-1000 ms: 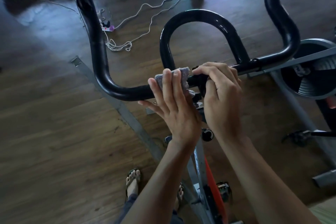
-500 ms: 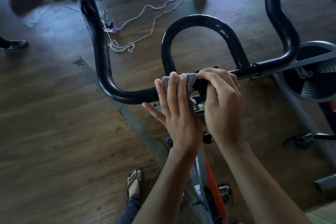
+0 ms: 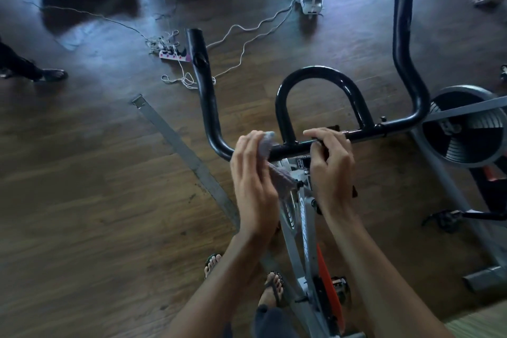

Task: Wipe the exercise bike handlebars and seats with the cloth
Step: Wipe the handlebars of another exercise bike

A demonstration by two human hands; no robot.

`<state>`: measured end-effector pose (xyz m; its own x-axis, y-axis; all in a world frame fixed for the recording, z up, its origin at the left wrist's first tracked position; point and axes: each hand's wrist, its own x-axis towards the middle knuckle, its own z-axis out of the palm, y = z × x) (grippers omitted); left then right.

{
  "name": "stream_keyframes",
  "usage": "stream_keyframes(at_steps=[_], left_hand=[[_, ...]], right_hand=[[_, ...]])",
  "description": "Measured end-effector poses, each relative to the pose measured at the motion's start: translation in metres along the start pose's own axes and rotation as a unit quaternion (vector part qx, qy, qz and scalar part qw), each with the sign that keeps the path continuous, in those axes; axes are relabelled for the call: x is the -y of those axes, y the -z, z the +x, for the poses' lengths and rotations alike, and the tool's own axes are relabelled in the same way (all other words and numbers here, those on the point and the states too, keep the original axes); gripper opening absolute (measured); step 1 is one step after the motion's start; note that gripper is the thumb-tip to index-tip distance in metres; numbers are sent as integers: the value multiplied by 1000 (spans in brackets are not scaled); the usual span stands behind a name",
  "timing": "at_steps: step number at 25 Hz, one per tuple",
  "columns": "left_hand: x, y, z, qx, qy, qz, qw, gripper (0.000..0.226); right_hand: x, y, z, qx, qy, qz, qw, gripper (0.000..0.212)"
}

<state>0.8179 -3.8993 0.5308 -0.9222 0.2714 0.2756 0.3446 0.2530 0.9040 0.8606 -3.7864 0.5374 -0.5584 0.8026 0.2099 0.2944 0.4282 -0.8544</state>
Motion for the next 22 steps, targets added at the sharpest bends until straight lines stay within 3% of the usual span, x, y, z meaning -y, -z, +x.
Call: stream_keyframes(at_steps=[3, 8, 11, 14, 18, 22], left_hand=[[-2, 48, 27, -35, 81, -48, 995, 37], [25, 103, 92, -5, 109, -77, 991, 42], [39, 125, 134, 34, 68, -85, 993, 44], [56, 144, 186, 124, 24, -91, 988, 42], [61, 161, 254, 232, -65, -81, 967, 40], [63, 137, 338, 290, -138, -89, 943, 41]], right_hand=[[37, -14, -20, 10, 10, -46, 999, 23], [101, -66, -31, 87, -13, 20, 996, 28], [131, -102, -24, 69, -31, 40, 996, 27], [155, -140, -8, 28, -68, 35, 997, 25], [180, -171, 6, -63, -175, 51, 981, 27], [185, -188, 31, -151, -239, 64, 957, 28]])
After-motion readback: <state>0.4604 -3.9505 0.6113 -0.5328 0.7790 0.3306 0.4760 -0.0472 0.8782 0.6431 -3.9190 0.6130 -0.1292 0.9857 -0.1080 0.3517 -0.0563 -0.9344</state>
